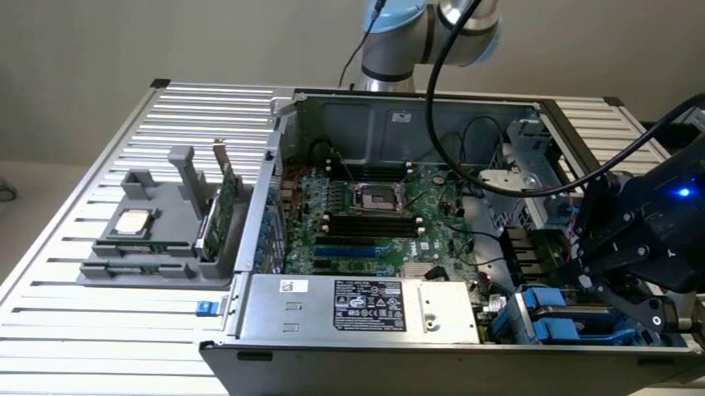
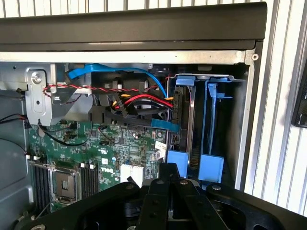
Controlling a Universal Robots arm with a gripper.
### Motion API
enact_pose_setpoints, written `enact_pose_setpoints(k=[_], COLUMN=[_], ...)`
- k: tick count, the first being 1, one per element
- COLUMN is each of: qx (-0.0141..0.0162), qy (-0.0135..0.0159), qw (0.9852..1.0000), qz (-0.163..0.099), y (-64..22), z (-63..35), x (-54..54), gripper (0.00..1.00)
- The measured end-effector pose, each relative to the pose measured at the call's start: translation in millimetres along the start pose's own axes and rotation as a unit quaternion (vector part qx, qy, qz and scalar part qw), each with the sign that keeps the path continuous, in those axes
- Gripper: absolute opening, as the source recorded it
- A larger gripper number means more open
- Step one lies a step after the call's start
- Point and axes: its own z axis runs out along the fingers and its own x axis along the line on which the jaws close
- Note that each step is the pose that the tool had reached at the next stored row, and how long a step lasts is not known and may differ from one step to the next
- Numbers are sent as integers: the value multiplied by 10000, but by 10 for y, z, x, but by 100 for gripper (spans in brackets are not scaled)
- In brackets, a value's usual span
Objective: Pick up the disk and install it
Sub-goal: 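Insert the second disk wire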
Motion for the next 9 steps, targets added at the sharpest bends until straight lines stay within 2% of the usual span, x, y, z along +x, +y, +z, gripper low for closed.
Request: enact_pose_setpoints(k=[9], qx=[0], qy=[0], qw=[10000], qz=[0], y=[0], z=[0], x=[0], gripper=[11])
